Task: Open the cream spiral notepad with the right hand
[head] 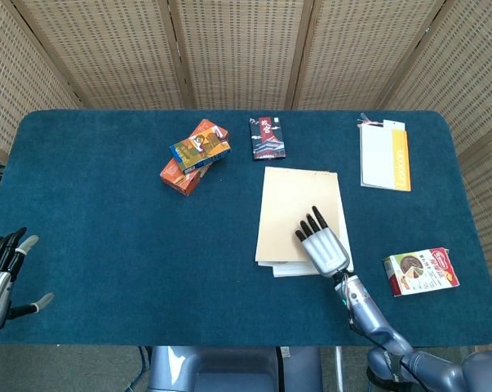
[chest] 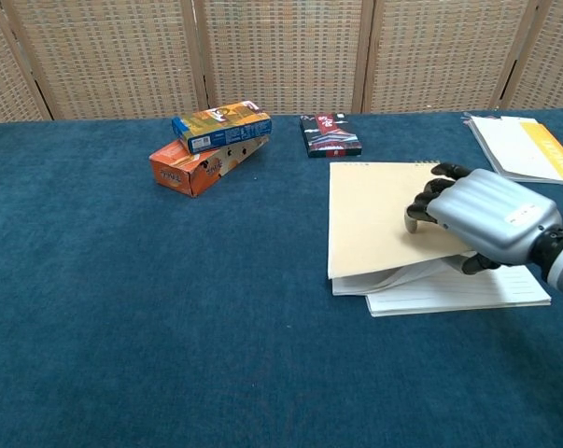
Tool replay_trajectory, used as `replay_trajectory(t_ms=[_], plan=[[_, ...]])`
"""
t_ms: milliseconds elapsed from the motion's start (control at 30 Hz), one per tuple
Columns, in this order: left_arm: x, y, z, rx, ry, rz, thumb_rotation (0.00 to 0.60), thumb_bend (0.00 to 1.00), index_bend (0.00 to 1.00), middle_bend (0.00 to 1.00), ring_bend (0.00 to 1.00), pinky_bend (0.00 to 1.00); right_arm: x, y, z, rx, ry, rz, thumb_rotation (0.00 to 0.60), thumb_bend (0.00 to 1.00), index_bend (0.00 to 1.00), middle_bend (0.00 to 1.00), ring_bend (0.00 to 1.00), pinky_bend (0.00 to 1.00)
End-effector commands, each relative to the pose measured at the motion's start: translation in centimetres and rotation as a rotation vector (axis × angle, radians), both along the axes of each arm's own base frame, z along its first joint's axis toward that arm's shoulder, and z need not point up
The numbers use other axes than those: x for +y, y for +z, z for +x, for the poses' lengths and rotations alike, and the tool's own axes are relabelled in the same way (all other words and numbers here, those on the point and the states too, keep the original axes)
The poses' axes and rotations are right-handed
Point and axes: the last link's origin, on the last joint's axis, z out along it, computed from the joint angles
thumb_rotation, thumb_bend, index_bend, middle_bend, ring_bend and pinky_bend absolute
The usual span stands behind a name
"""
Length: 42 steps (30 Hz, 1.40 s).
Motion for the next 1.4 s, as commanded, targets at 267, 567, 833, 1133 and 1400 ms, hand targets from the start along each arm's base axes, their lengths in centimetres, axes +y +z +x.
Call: replay_trajectory(t_ms=[267, 567, 833, 1133, 1400], plan=[[0.1, 0.1, 0.0, -0.002, 0.001, 0.0, 0.6, 0.0, 0.0, 0.0, 0.0, 0.0, -0.2, 0.0, -0.5, -0.051, 0.1, 0.0, 0.6, 0.54, 0.67, 0.61, 0.46, 0.25], [0.0, 0.0, 0.0, -0.002, -0.001, -0.001, 0.6, 0.0, 0.0, 0.0, 0.0, 0.0, 0.9, 1.2, -1.7, -0.152, 0.127, 0.067, 0.6, 0.54, 0.67, 0.62, 0.48, 0.29], [-0.1, -0.1, 0.1, -0.001, -0.004, -0.001, 0.6, 0.0, 0.0, 0.0, 0.0, 0.0, 3.2, 3.5, -2.1, -0.179, 0.233, 0.142, 0.6, 0.54, 0.67, 0.62, 0.48, 0.29], [-0.2, -0.1, 0.1, -0.001, -0.006, -0.003, 0.6, 0.0, 0.0, 0.0, 0.0, 0.0, 6.4, 5.1, -2.0, -0.175, 0.324, 0.211, 0.6, 0.54, 0.68, 0.63, 0.48, 0.29], [-0.2, -0.2, 0.2, -0.001, -0.007, -0.004, 0.6, 0.0, 0.0, 0.0, 0.0, 0.0, 9.3, 6.4, -1.9, -0.189, 0.368, 0.277, 0.6, 0.54, 0.68, 0.63, 0.48, 0.3]])
